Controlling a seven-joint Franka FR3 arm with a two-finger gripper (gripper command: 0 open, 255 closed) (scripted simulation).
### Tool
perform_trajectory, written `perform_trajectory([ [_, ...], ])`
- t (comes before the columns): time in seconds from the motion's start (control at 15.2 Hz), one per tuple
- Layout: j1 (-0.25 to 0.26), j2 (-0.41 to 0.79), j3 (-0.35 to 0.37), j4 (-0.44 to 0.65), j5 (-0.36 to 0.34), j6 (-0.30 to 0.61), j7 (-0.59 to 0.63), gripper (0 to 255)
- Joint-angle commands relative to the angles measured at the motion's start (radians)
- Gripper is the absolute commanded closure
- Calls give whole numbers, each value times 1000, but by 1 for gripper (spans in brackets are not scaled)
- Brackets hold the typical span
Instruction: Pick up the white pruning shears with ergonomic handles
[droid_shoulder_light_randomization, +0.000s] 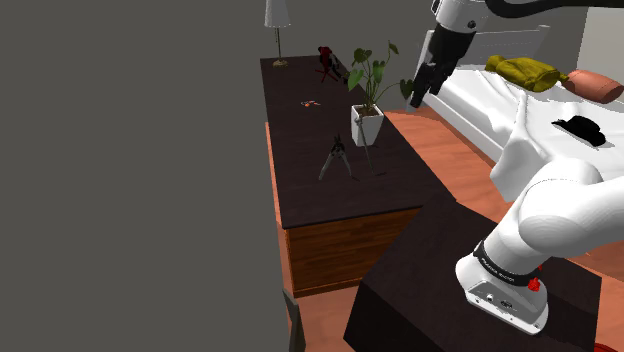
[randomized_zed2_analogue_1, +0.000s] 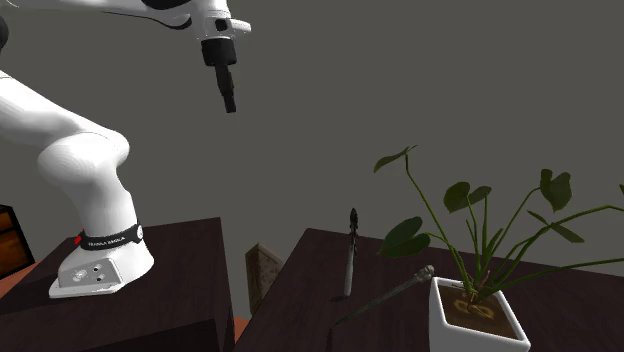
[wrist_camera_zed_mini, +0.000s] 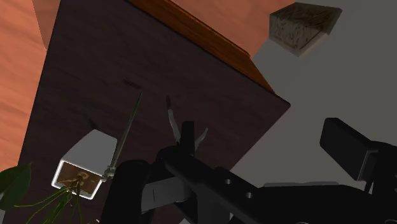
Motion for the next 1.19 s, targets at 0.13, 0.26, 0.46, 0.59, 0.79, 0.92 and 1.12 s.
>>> perform_trajectory([
  [0.13,6,81,-21,19,-14,39,-40,0],
  [0.26,12,164,-40,43,-26,74,-80,0],
  [0.46,21,292,-66,88,-39,122,-139,0],
  [0.59,27,378,-81,124,-44,149,-178,0],
  [0.79,35,508,-100,186,-49,184,-236,0],
  [0.92,39,596,-110,233,-49,201,-274,0],
  [1.12,42,727,-119,311,-47,221,-330,0],
])
